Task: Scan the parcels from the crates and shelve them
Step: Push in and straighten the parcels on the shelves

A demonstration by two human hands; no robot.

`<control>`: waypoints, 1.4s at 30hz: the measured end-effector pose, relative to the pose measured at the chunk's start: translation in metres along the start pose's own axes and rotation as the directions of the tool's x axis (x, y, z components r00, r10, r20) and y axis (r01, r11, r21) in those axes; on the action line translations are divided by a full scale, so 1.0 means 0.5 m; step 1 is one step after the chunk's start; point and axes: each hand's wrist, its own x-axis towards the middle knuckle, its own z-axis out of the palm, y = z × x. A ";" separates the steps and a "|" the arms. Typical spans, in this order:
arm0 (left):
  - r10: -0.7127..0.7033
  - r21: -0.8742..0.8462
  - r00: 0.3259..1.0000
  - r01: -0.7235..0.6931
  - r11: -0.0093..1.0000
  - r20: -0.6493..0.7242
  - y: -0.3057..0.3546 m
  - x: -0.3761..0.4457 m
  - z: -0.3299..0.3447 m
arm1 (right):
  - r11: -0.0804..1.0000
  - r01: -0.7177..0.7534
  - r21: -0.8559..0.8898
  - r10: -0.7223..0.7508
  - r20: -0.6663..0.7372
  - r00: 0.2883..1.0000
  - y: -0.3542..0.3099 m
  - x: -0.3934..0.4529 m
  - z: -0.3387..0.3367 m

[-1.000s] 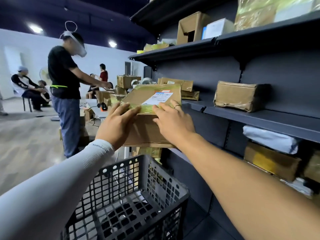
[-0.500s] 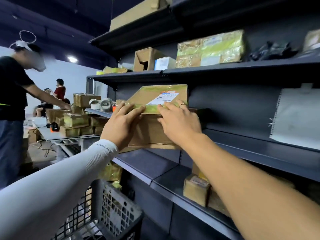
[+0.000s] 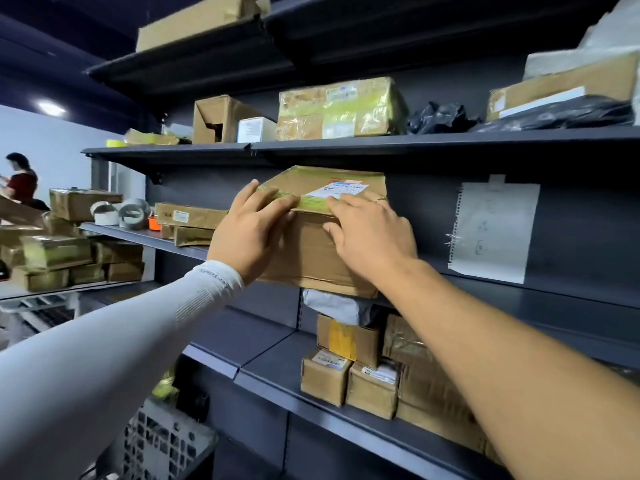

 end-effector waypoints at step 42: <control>-0.022 -0.204 1.000 0.021 0.979 -0.004 0.141 0.035 0.231 | 0.987 -0.134 -0.089 0.132 -0.026 0.991 0.201 -0.057 0.051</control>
